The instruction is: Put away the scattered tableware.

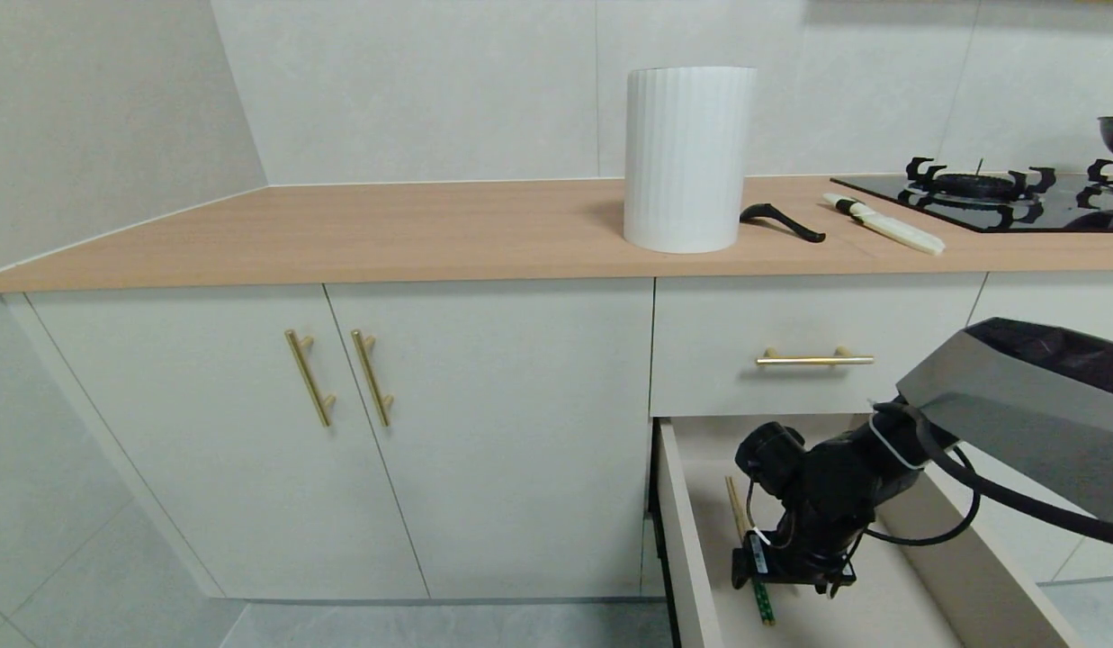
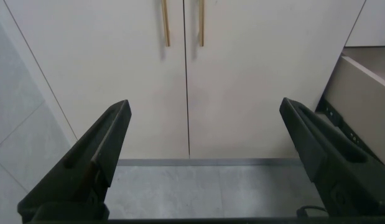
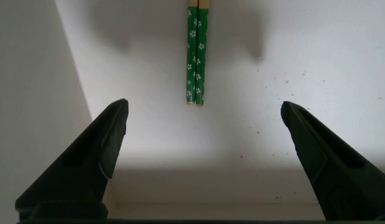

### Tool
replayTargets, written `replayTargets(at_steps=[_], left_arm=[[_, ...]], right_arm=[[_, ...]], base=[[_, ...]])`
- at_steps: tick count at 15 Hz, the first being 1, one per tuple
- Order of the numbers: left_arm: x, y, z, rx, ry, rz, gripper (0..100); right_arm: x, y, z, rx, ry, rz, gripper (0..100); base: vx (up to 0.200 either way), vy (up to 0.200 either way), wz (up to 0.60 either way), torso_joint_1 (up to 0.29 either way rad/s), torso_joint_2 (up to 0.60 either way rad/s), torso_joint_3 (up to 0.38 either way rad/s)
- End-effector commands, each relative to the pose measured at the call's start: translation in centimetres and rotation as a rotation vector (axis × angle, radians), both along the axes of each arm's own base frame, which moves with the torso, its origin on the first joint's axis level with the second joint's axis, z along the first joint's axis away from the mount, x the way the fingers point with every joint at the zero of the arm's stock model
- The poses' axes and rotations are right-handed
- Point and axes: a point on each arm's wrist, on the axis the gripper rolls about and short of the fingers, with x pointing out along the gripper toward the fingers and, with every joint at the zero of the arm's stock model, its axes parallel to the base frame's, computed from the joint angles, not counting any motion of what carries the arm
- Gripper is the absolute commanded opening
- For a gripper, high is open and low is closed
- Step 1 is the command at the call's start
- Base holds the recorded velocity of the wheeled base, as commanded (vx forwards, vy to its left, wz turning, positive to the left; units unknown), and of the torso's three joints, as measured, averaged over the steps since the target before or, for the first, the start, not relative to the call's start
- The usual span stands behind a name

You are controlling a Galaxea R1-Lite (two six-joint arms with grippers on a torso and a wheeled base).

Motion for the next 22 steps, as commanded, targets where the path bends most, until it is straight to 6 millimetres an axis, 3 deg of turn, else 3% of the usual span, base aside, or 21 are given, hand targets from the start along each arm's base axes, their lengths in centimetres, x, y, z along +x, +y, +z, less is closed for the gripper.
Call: replayTargets(at_steps=[1, 3, 6, 10, 13, 22], left_arm=[[0.0, 0.0, 0.0, 0.0, 0.0, 0.0, 100], [0.0, 0.0, 0.0, 0.0, 0.0, 0.0, 100], [0.0, 0.0, 0.0, 0.0, 0.002, 0.0, 100], [0.0, 0.0, 0.0, 0.0, 0.0, 0.0, 100], [0.0, 0.0, 0.0, 0.0, 0.0, 0.0, 100], [0.0, 0.0, 0.0, 0.0, 0.0, 0.0, 100]], right_arm=[[-0.1, -1.4, 3.9, 0.039, -0.088, -0.033, 100], [-0.7, -3.5, 7.2, 0.065, -0.166, -0.076, 100], [-2.1, -5.3, 12.5, 0.078, -0.316, -0.105, 100], [-5.1, -6.8, 17.3, 0.084, -0.466, -0.055, 100], [-5.9, -7.2, 18.6, 0.09, -0.507, -0.057, 100], [-6.3, -7.3, 18.6, 0.042, -0.522, -0.046, 100]], base=[[0.0, 0.0, 0.0, 0.0, 0.0, 0.0], [0.0, 0.0, 0.0, 0.0, 0.0, 0.0], [0.0, 0.0, 0.0, 0.0, 0.0, 0.0], [0.0, 0.0, 0.0, 0.0, 0.0, 0.0], [0.0, 0.0, 0.0, 0.0, 0.0, 0.0], [0.0, 0.0, 0.0, 0.017, -0.08, -0.059]])
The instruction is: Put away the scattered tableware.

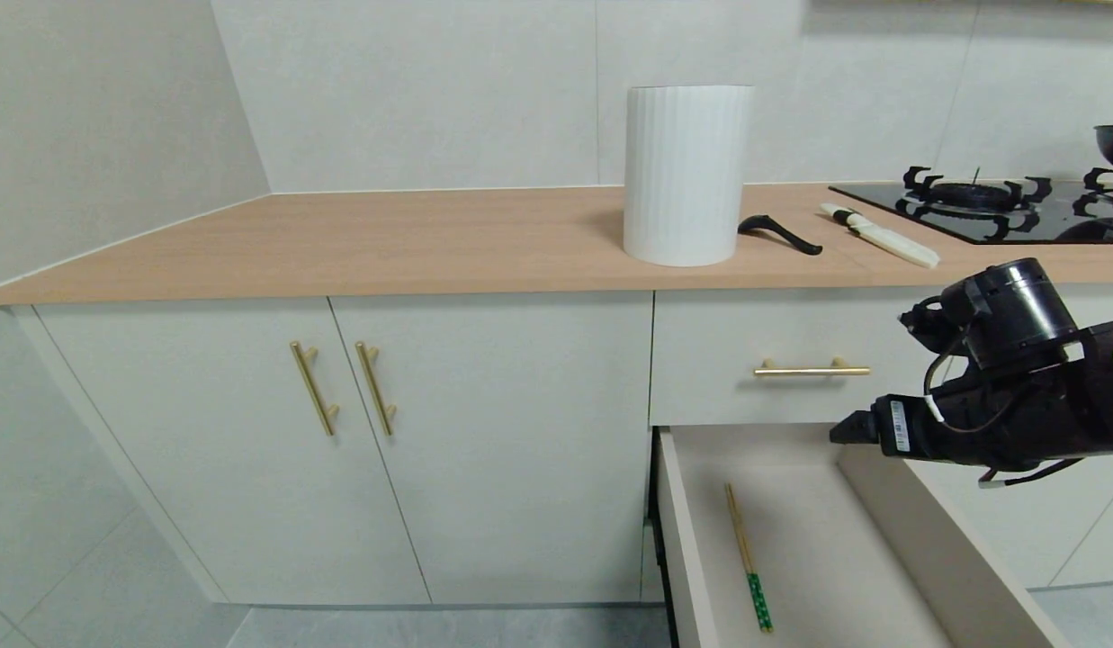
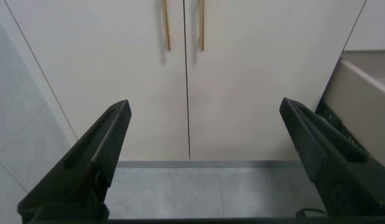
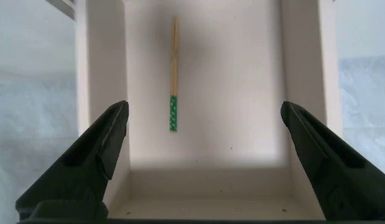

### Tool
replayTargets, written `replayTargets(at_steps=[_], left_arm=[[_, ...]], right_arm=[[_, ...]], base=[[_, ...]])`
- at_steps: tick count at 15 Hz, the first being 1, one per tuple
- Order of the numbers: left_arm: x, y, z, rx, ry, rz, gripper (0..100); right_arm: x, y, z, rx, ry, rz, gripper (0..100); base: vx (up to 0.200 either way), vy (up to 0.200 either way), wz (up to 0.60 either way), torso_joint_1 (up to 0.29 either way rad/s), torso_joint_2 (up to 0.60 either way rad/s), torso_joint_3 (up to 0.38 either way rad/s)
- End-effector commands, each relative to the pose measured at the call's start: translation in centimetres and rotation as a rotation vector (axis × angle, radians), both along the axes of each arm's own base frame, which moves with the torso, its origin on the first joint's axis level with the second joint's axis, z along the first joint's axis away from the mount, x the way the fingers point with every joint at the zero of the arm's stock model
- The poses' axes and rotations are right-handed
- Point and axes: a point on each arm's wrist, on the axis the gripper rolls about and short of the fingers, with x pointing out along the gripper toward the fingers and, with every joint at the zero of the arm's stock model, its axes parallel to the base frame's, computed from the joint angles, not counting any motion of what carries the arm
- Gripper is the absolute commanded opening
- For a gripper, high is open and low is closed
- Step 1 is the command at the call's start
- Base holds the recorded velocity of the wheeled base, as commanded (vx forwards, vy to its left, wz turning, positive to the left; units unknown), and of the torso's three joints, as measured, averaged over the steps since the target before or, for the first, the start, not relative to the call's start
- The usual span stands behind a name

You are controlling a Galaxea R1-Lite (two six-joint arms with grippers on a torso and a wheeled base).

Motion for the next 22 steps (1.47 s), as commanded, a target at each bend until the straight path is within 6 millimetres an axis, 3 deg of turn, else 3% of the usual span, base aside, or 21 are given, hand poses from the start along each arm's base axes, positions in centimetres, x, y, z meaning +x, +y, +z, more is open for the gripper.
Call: replayTargets(at_steps=[1, 17, 22], left_arm=[[0.0, 0.0, 0.0, 0.0, 0.002, 0.0, 100], [0.0, 0.0, 0.0, 0.0, 0.002, 0.0, 100], [0.0, 0.0, 0.0, 0.0, 0.004, 0.0, 100]], right_arm=[[-0.1, 0.0, 0.0, 0.0, 0.0, 0.001, 100], [0.0, 0.1, -0.3, -0.007, 0.013, 0.005, 100], [-0.2, 0.1, -1.4, -0.037, -0.015, 0.041, 100]], base=[[0.0, 0.0, 0.0, 0.085, -0.13, -0.295], [0.0, 0.0, 0.0, 0.174, -0.48, -0.294], [0.0, 0.0, 0.0, 0.176, -0.38, -0.212]])
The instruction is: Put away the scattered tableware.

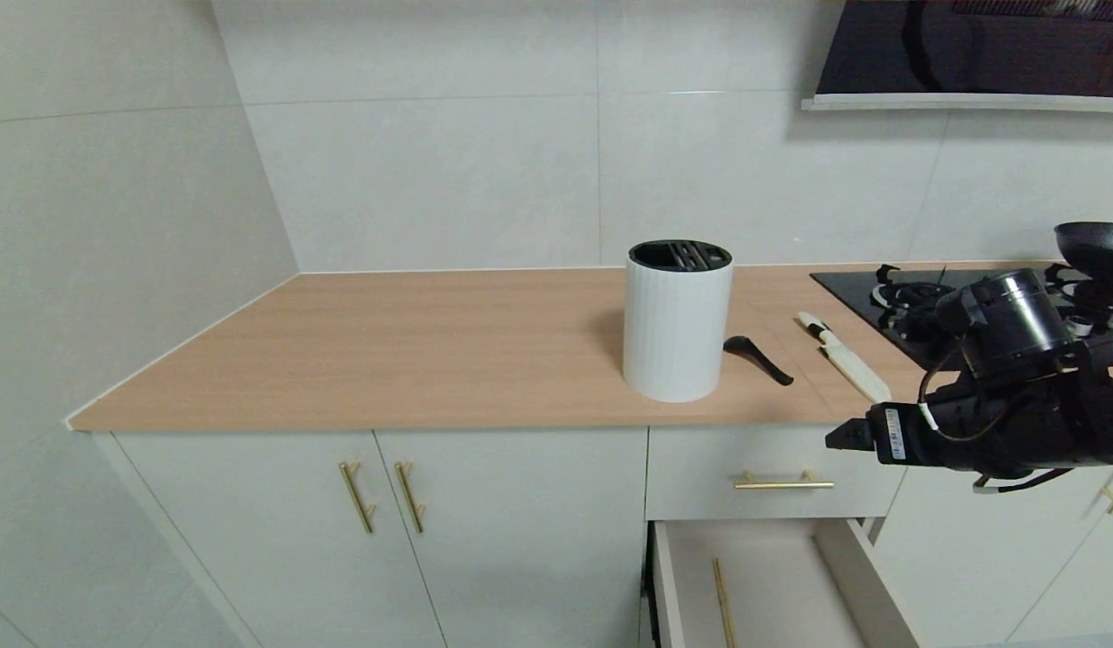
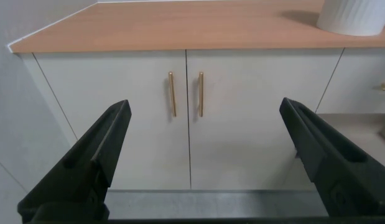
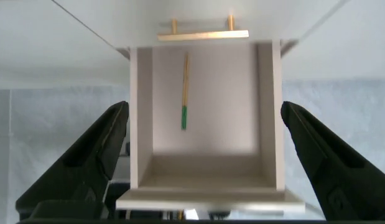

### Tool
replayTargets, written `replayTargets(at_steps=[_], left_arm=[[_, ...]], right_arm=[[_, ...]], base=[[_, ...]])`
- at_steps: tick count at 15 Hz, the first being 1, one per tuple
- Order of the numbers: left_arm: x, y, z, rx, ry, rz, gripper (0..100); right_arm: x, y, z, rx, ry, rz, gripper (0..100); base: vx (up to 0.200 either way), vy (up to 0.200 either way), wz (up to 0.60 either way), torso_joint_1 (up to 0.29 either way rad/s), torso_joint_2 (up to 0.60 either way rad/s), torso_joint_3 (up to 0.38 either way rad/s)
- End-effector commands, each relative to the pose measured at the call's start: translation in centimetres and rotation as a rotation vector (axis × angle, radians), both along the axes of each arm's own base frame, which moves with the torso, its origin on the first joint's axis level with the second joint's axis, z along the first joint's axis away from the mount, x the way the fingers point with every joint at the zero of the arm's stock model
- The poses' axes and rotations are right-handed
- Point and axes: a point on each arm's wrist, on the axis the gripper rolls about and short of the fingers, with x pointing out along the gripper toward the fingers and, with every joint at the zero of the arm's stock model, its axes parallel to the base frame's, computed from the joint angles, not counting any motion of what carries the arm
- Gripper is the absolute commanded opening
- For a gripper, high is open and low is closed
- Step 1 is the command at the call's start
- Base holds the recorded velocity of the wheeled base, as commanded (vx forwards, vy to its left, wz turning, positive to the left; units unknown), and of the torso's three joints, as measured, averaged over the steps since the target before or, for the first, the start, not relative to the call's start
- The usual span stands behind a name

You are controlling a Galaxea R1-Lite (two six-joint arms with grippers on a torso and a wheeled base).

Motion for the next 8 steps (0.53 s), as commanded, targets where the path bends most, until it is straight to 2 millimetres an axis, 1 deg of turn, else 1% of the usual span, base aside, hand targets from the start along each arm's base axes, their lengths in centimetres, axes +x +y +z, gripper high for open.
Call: replayTargets(at_steps=[1, 2, 4, 5, 6, 7, 8], left_arm=[[0.0, 0.0, 0.0, 0.0, 0.0, 0.0, 100], [0.0, 0.0, 0.0, 0.0, 0.0, 0.0, 100], [0.0, 0.0, 0.0, 0.0, 0.0, 0.0, 100], [0.0, 0.0, 0.0, 0.0, 0.0, 0.0, 100], [0.0, 0.0, 0.0, 0.0, 0.0, 0.0, 100], [0.0, 0.0, 0.0, 0.0, 0.0, 0.0, 100], [0.0, 0.0, 0.0, 0.0, 0.0, 0.0, 100]], right_arm=[[-0.2, -0.1, -0.8, -0.017, -0.003, 0.018, 100], [-0.1, 0.0, -1.1, -0.016, -0.061, 0.036, 100], [0.5, 0.0, -0.6, -0.021, -0.144, 0.057, 100], [1.3, -0.1, 0.0, -0.006, -0.192, 0.073, 100], [3.4, -0.3, 0.1, 0.012, -0.214, 0.102, 100], [4.4, -0.6, 0.3, 0.003, -0.227, 0.109, 100], [7.0, -1.6, 0.2, -0.024, -0.246, 0.131, 100]], base=[[0.0, 0.0, 0.0, 0.046, -0.09, -0.046], [0.0, 0.0, 0.0, 0.012, -0.05, -0.036], [0.0, 0.0, 0.0, 0.0, 0.0, 0.0], [0.0, 0.0, 0.0, 0.0, 0.0, 0.0], [0.0, 0.0, 0.0, 0.0, 0.0, 0.0], [0.0, 0.0, 0.0, 0.0, 0.0, 0.0], [0.0, 0.0, 0.0, 0.0, 0.0, 0.0]])
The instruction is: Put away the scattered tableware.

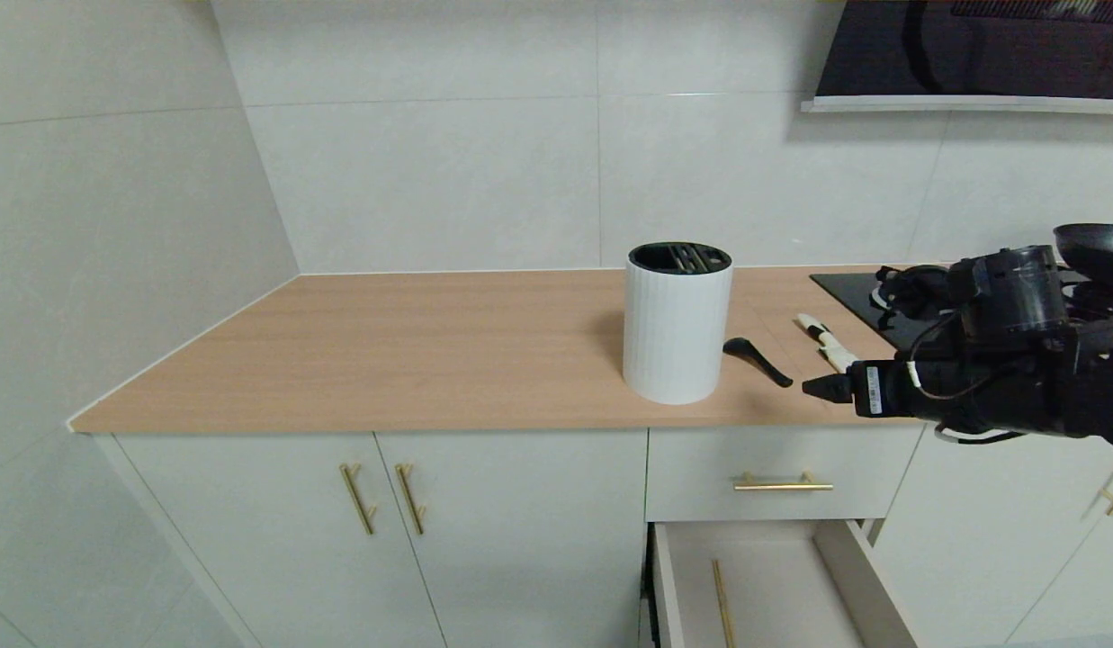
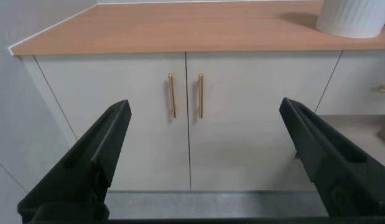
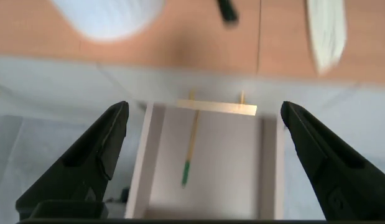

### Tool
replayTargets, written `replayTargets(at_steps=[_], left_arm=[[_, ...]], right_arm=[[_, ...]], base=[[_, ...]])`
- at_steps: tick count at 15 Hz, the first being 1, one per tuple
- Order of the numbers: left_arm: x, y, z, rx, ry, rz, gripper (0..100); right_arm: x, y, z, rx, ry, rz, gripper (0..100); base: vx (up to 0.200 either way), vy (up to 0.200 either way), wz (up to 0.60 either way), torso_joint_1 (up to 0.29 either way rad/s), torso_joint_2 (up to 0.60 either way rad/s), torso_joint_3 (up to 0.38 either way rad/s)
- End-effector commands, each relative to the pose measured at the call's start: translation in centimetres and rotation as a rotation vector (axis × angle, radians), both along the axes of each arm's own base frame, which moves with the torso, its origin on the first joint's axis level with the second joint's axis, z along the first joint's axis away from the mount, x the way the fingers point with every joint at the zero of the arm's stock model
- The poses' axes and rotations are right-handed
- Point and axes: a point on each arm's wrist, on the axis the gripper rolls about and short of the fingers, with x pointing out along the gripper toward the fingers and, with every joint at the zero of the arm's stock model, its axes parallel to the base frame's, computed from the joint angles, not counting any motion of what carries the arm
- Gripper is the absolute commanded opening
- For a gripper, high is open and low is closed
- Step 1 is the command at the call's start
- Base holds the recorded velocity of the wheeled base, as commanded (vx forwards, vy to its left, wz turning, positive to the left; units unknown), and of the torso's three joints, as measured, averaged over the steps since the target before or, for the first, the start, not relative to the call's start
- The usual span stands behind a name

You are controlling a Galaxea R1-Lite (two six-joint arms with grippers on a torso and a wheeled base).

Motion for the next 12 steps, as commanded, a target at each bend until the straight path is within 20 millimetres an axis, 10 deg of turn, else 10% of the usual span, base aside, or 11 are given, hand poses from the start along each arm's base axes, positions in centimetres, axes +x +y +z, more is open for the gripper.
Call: replayTargets(at_steps=[1, 8, 12], left_arm=[[0.0, 0.0, 0.0, 0.0, 0.0, 0.0, 100], [0.0, 0.0, 0.0, 0.0, 0.0, 0.0, 100], [0.0, 0.0, 0.0, 0.0, 0.0, 0.0, 100]], right_arm=[[5.0, -1.7, -0.6, -0.019, -0.022, 0.026, 100], [12.9, -1.7, -2.9, -0.054, -0.091, 0.237, 100], [14.2, -2.0, -5.0, -0.054, -0.068, 0.312, 100]], base=[[0.0, 0.0, 0.0, 0.0, 0.0, 0.0], [0.0, 0.0, 0.0, 0.0, 0.0, 0.0], [0.0, 0.0, 0.0, 0.0, 0.0, 0.0]])
